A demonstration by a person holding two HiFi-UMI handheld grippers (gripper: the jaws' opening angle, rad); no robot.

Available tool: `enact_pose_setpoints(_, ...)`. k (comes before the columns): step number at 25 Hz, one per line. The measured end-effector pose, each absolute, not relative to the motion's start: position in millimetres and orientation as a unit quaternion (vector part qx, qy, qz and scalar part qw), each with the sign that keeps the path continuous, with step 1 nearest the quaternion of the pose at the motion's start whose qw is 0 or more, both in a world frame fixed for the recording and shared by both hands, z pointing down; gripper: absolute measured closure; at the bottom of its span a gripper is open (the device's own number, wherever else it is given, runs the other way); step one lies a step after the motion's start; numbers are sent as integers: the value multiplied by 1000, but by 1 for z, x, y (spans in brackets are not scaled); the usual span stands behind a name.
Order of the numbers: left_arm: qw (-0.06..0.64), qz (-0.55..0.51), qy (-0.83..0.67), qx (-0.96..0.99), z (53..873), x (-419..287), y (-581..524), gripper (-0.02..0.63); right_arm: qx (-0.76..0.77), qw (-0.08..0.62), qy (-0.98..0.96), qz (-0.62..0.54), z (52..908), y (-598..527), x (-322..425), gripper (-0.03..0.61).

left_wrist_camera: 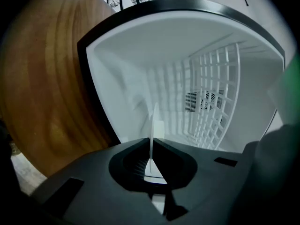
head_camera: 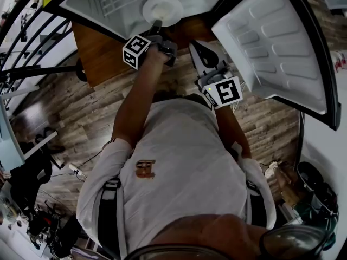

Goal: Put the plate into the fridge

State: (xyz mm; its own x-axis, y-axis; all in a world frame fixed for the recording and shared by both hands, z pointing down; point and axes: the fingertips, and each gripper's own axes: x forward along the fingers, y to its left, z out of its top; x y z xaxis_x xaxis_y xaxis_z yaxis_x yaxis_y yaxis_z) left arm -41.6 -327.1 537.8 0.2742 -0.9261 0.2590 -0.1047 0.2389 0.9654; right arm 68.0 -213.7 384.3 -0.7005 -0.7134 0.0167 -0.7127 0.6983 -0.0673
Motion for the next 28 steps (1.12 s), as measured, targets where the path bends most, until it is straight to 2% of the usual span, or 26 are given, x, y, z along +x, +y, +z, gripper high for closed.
enact_pose_setpoints(28,624,-299,-520,501,555,-44,-350,584,-400,9,916,-35,386,-228,66,545)
